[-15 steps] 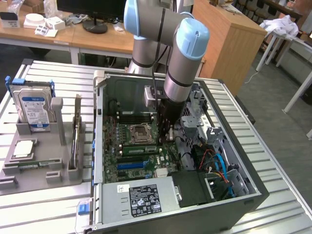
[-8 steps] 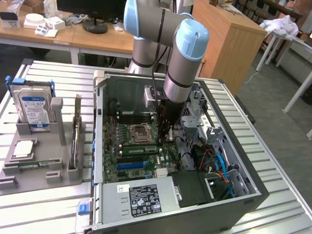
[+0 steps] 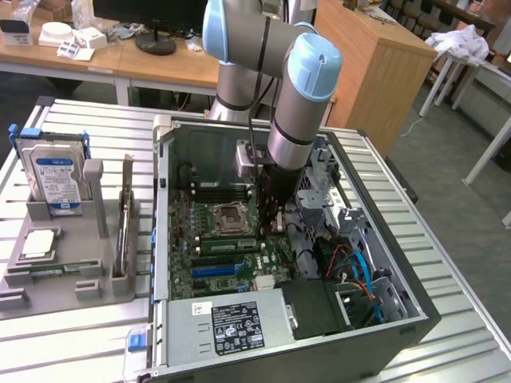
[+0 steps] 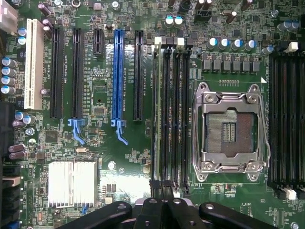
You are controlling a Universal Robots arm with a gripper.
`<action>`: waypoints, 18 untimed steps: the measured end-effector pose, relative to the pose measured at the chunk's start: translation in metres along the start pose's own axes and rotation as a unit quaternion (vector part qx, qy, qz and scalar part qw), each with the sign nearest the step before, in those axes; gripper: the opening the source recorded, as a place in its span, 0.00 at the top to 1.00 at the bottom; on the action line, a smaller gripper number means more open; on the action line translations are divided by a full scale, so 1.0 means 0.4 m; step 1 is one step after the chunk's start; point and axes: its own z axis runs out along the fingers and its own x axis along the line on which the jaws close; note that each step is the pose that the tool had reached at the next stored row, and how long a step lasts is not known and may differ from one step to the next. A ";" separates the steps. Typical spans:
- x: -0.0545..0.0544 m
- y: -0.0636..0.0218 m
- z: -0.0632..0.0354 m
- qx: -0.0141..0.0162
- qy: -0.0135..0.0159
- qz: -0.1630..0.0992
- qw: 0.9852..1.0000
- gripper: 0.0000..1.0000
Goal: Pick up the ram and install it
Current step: 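Press down the ram until it locks into place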
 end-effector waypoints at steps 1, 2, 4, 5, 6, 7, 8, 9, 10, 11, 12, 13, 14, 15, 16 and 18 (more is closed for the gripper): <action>0.000 0.000 0.000 0.000 0.000 0.000 1.000 0.89; 0.000 0.000 0.000 0.000 0.000 0.000 1.000 0.89; 0.000 0.000 0.003 0.000 0.000 0.000 1.000 0.89; 0.000 0.000 0.003 0.000 0.000 0.000 1.000 0.89; 0.000 0.000 0.003 0.000 0.000 0.000 1.000 0.89; 0.000 0.000 0.003 0.000 0.000 0.000 1.000 0.89; 0.000 0.000 0.003 0.000 0.000 0.000 1.000 0.89; 0.000 0.000 0.004 0.000 0.000 0.000 1.000 0.89; 0.000 0.000 0.005 0.000 0.000 0.000 1.000 0.89; 0.000 0.000 0.006 0.000 0.000 0.000 1.000 0.89; 0.000 0.000 0.006 0.000 0.000 0.000 1.000 0.89; 0.000 0.000 0.006 0.000 0.000 0.000 1.000 0.89; 0.000 0.000 0.006 0.000 0.000 0.000 1.000 0.89; 0.000 0.000 0.006 0.000 0.000 0.000 1.000 0.89; 0.000 0.000 0.006 0.000 0.000 0.000 1.000 0.89; 0.000 0.000 0.008 0.000 0.000 0.000 1.000 0.89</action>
